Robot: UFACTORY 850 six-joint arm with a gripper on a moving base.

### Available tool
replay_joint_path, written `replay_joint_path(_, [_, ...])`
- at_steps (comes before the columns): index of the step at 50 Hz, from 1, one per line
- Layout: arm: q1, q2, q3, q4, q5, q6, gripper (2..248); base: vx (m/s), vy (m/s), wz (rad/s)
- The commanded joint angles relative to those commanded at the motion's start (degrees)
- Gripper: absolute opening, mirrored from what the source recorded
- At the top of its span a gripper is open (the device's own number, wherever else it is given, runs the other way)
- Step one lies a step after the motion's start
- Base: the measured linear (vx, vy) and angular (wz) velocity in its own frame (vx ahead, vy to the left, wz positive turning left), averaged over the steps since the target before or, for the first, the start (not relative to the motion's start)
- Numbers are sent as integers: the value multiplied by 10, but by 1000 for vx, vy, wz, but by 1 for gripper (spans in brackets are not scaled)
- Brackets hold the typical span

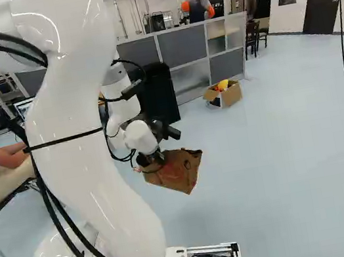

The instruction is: Pick up the grocery bag from the ground

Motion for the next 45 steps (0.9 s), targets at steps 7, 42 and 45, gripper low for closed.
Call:
replay_joint_path(7, [-1,7,5,0,6,-7,23,0,0,0])
replay_joint_path(42, [-8,85,63,0,75,-88,23,0,0,0])
replay_joint_path(45, [-9,96,71,0,85,-100,23,0,0,0])
